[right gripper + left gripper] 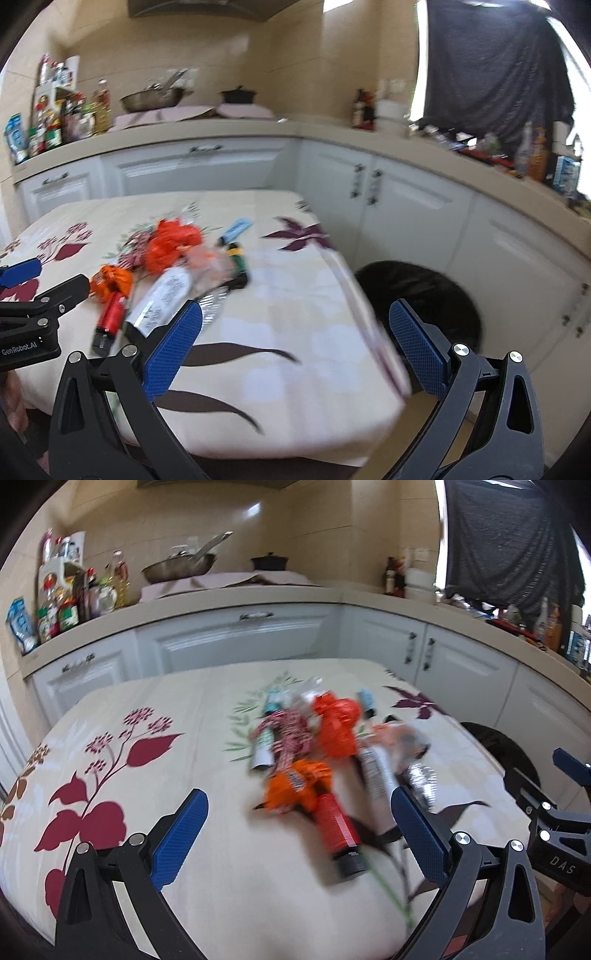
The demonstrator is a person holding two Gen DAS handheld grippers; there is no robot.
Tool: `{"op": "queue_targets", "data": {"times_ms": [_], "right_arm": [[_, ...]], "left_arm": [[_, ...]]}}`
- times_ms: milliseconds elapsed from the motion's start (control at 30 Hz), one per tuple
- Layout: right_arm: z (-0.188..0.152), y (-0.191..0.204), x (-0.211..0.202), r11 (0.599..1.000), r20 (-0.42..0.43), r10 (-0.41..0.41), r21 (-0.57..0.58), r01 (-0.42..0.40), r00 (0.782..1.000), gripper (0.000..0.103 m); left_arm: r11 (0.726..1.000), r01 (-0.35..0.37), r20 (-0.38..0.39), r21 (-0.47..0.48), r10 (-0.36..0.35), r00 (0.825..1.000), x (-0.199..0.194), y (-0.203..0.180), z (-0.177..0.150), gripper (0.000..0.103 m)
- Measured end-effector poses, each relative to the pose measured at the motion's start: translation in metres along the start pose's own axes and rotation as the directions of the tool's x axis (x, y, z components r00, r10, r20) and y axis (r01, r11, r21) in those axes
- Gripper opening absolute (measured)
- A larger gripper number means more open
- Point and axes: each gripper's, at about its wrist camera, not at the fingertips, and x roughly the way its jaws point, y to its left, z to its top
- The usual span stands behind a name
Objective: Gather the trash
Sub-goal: 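Grasp the silver foil blister pack with the right gripper while the left gripper approaches the red can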
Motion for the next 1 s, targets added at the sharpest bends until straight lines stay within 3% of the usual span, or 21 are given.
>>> {"op": "queue_targets", "data": {"times_ms": [233, 300, 333, 467, 700, 800, 933, 1000], "right_arm": [[0.003, 0.025, 0.027, 0.996, -0.037, 0.09, -0.009, -0.091, 0.995, 0.096], [0.004, 0.027, 0.032, 0.994, -0.052, 0.108, -0.009, -0.109, 0.993, 0.082], [0.004, 0.029, 0.037, 0.993, -0.064, 0.117, -0.01, -0.118, 0.991, 0.081], [0.002, 0.038, 0.048, 0.99, -0.091, 0.138, -0.014, -0.14, 0.986, 0.079], [-0.006, 0.033, 0.065, 0.994, -0.148, 0.108, -0.01, -0.11, 0.983, 0.063], [-0.008, 0.027, 0.069, 0.992, -0.163, 0.125, 0.011, -0.125, 0.979, 0.056], [-0.008, 0.031, 0.07, 0.989, -0.156, 0.146, 0.005, -0.147, 0.977, 0.056], [-0.008, 0.034, 0.073, 0.987, -0.158, 0.155, -0.011, -0.159, 0.975, 0.05]], "left_arm": [[0.996, -0.085, 0.008, -0.016, 0.085, 0.996, 0.007, 0.024, -0.005, 0.097], [0.995, -0.093, 0.0, -0.026, 0.093, 0.996, 0.011, 0.03, -0.006, 0.097], [0.995, -0.096, -0.011, -0.032, 0.096, 0.995, 0.013, 0.033, -0.006, 0.097], [0.995, -0.091, -0.027, -0.042, 0.09, 0.996, 0.018, 0.036, -0.007, 0.097], [0.996, -0.078, -0.041, -0.05, 0.076, 0.996, 0.024, 0.038, -0.008, 0.097], [0.996, -0.065, -0.044, -0.054, 0.063, 0.997, 0.026, 0.036, -0.008, 0.097], [0.998, -0.045, -0.062, -0.052, 0.042, 0.997, 0.03, 0.031, -0.008, 0.097], [0.997, -0.039, -0.069, -0.06, 0.035, 0.997, 0.031, 0.029, -0.008, 0.096]]}}
